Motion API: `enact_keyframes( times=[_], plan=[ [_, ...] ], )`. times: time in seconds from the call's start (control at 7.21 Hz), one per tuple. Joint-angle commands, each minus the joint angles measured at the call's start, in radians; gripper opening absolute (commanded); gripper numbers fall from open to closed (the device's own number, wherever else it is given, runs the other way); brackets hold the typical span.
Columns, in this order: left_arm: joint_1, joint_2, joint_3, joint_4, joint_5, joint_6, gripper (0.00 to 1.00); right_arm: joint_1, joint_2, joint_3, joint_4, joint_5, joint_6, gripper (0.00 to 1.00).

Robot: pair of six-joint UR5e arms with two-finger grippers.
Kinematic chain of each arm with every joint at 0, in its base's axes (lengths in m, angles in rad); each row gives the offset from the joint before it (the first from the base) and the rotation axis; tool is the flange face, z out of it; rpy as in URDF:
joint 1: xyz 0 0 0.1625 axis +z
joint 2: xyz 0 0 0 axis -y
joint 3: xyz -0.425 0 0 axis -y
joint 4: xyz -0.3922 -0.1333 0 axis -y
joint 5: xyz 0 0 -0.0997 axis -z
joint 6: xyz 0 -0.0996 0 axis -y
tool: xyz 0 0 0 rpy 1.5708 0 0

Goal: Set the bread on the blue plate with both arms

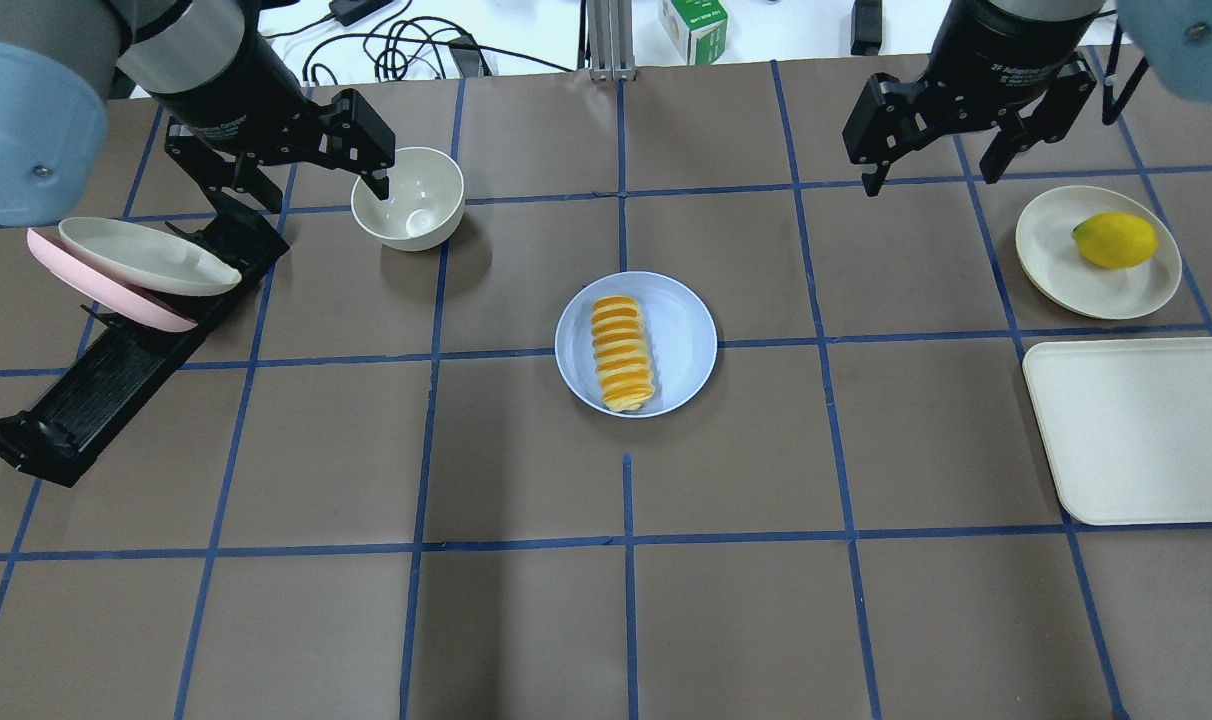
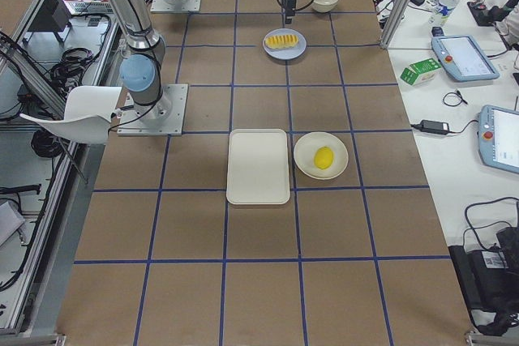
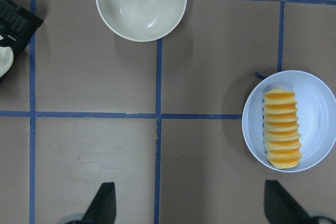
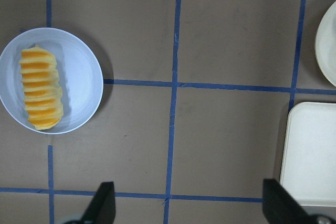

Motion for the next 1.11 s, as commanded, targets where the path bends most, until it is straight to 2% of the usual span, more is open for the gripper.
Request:
enact_keyframes(
  times=[0.0,0.97],
  plan=[
    [0.0,-0.001,0.0,0.0,0.002,0.0,1.0,0.001,0.005,-0.001,-0.001,0.007,0.005,1.0],
    [-0.003,0.004,0.0,-0.002,-0.003,0.006,1.0,0.001,0.006,-0.001,-0.026,-0.007,0.004,1.0]
  ],
)
